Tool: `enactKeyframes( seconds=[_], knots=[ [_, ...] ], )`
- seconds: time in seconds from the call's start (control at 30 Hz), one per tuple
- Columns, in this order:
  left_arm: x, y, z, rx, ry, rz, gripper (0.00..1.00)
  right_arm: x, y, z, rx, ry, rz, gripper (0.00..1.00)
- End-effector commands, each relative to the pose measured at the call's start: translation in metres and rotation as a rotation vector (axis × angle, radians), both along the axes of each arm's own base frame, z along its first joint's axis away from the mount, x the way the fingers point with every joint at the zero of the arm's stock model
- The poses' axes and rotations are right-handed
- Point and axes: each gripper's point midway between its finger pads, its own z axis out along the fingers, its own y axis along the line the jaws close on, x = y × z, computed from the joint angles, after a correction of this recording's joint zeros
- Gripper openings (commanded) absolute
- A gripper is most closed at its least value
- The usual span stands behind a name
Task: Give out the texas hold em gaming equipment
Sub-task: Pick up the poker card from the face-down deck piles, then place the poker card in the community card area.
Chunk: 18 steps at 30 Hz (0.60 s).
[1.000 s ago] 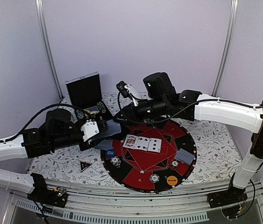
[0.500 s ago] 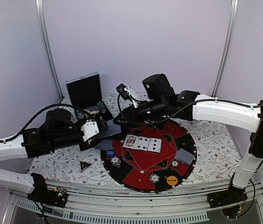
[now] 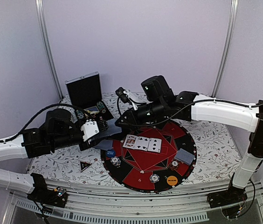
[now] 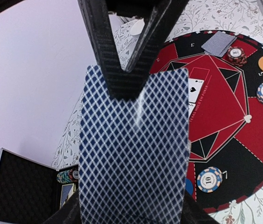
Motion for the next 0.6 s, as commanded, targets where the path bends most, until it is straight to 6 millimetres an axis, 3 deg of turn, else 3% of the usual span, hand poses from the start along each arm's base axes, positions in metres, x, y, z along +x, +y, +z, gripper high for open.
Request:
enactKeyframes(
  seconds=[0.0,0.33,0.5,0.57],
  knots=[
    [-0.001,-0.003,0.009,-0.026,-0.025,-0.013,0.53,0.005,-0.021,0.034,0.048,-0.038,-0.048,0.02],
    [-0.001,-0.004,0.009,-0.025,-0.024,-0.011,0.54,0.005,-0.059,0.074,0.112,-0.092,-0.123,0.02],
    [-0.001,-0.003,0.010,-0.028,-0.025,-0.011,0.53,0.042,-0.122,0.068,0.138,-0.078,-0.376,0.02],
    [-0.001,-0.003,0.011,-0.030,-0.026,-0.011,0.53,0.056,-0.152,0.046,0.110,-0.050,-0.453,0.02]
  ],
)
